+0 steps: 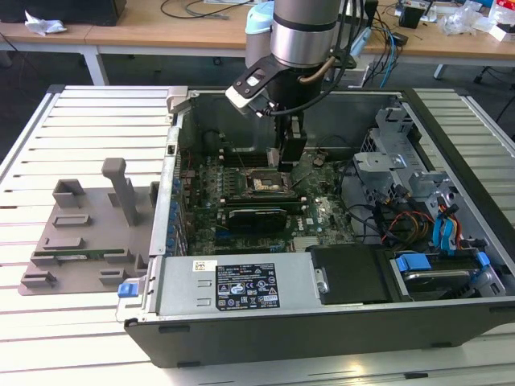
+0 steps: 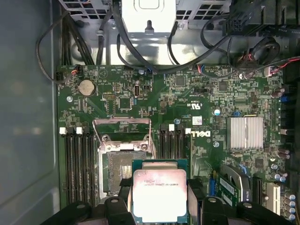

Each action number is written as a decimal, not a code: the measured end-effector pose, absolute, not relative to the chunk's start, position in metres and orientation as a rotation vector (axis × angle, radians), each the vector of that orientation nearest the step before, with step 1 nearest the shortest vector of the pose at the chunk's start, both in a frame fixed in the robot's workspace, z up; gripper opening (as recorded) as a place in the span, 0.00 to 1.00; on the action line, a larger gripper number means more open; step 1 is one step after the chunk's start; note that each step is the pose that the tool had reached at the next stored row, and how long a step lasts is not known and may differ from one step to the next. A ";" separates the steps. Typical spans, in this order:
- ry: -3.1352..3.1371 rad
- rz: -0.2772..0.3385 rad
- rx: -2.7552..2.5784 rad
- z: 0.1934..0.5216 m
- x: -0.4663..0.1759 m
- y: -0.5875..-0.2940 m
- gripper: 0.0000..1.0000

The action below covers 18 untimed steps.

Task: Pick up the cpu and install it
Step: 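Place the cpu into insertion slot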

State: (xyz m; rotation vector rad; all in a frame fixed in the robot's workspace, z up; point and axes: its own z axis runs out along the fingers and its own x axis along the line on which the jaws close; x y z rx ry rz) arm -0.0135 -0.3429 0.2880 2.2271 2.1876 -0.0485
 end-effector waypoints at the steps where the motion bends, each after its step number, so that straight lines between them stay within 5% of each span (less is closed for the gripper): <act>1: 2.188 -0.048 2.227 0.287 -0.014 -0.343 0.55; 18: 2.188 -0.048 2.227 0.279 -0.014 -0.339 0.55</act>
